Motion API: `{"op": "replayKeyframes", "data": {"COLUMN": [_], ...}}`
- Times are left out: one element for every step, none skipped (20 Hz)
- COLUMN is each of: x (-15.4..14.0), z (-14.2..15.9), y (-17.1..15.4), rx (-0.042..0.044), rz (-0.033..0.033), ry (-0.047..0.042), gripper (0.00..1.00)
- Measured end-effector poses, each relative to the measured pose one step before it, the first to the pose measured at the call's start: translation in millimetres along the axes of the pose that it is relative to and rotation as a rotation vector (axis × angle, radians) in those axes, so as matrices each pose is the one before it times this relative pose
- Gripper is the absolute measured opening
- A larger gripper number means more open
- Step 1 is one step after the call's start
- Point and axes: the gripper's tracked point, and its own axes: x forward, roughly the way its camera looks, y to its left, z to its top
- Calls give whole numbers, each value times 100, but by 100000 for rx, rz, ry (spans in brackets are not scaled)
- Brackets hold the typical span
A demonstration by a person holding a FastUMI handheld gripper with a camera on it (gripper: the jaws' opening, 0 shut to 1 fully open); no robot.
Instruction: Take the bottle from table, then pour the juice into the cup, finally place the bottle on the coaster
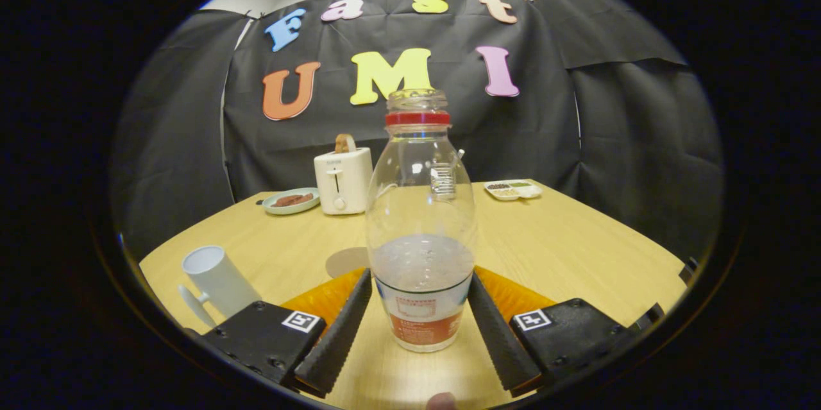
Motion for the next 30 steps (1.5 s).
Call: {"op": "replayKeyframes", "data": {"x": [171, 140, 49, 33, -48, -173, -123, -47, -276, -16, -159, -44, -145, -207, -273, -235, -142, -50, 167, 243, 206, 232, 196, 168, 233, 121, 106, 170, 114, 119], "z": [-25, 114, -9, 5, 17, 235, 435, 445, 438, 469, 355, 448, 436, 490, 671, 729, 730, 611, 271, 196, 308, 52, 4, -26, 33, 99, 214, 215, 131, 188], "y": [-246, -120, 55, 86, 35, -91, 80, 135, 157, 199, 313, 278, 391, 338, 448, 432, 598, 566, 595, 571, 389, 318, 628, 426, 337, 263, 125, 22, 189, 120], "rx": [229, 863, 994, 457, -373, -581, -1195, -1757, -1991, -2422, -3492, -4390, -5488, -6217, -6470, -6460, -5911, -6121, -6376, -7466, -7065, -5985, -4866, -4176, -3903, -4561, -5021, -5018, -5014, -4530], "rz": [-979, -659, -220, -90, -140, -556, -153, -108, -162, 114, 118, -133, 37, -382, -244, -506, -196, -110, 167, 457, -205, -206, 594, 463, 211, 2, -134, -659, -12, -372], "ry": [-341, 105, 12, 709, 421, -474, -616, -577, -813, -954, -578, -673, -780, -1039, -2126, -2372, -2612, -1931, -1431, -534, -1035, -440, 39, 432, 34, 40, -449, -657, -286, -481], "gripper": [92, 86, 85, 83, 82, 81, 80, 79, 78, 77, 76, 75, 75, 74, 75, 75, 74, 74, 74, 74, 74, 74, 74, 74, 74, 74, 74, 74, 74, 74]}}
